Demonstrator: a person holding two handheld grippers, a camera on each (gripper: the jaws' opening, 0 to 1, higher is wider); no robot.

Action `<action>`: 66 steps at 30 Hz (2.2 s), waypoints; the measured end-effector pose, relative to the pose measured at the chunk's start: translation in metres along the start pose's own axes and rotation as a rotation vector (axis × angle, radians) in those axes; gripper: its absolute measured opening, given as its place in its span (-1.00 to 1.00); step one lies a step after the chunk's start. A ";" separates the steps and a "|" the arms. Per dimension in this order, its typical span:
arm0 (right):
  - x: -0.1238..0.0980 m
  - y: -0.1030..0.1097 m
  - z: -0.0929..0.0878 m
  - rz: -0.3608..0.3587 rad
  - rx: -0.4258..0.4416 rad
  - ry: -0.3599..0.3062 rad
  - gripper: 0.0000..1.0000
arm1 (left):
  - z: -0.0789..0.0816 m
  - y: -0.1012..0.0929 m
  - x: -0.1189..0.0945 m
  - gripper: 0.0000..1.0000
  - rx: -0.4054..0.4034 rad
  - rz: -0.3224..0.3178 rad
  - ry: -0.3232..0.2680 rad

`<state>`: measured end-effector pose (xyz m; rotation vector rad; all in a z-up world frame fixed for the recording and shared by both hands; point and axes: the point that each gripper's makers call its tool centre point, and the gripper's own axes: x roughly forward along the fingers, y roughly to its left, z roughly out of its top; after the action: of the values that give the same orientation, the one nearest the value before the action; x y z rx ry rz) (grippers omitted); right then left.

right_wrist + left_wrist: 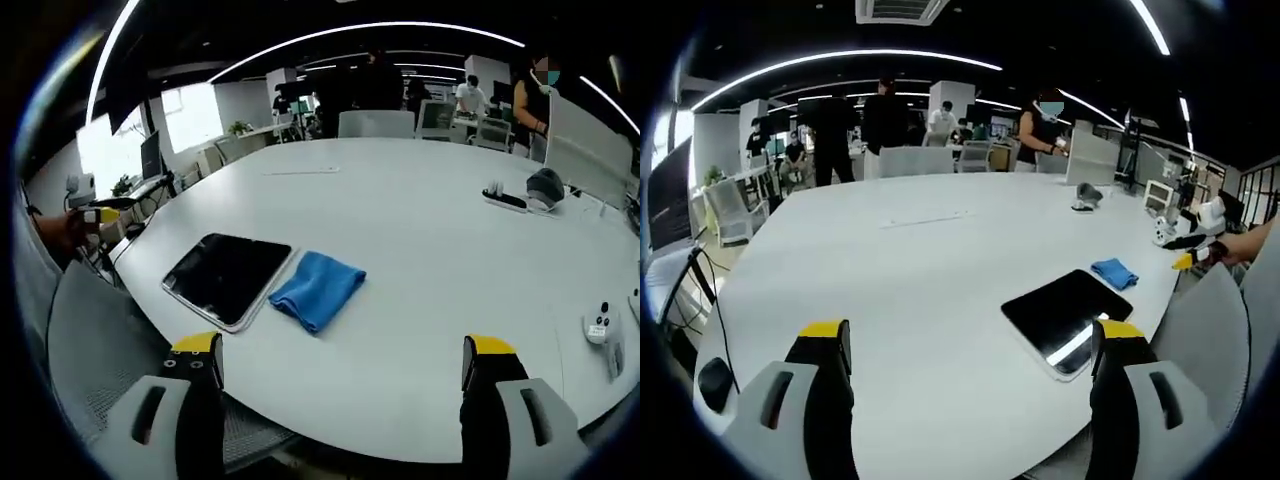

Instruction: Wipe the mirror surface with the cleaning cloth until all visible marks leave the cleaned area.

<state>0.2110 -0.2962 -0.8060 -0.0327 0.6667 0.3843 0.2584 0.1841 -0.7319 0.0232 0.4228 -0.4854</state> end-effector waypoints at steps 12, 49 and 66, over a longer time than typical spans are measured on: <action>-0.006 -0.001 -0.001 -0.034 0.021 -0.016 0.97 | 0.007 -0.010 0.001 0.98 -0.040 -0.005 -0.025; -0.002 0.005 0.029 -0.023 0.022 -0.030 0.97 | 0.020 -0.011 0.001 0.98 0.000 0.037 -0.006; 0.077 0.031 0.090 -0.038 -0.015 -0.006 0.53 | 0.010 -0.017 0.004 0.98 -0.001 0.039 0.006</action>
<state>0.3084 -0.2281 -0.7791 -0.0582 0.6567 0.3527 0.2576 0.1664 -0.7225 0.0321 0.4274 -0.4468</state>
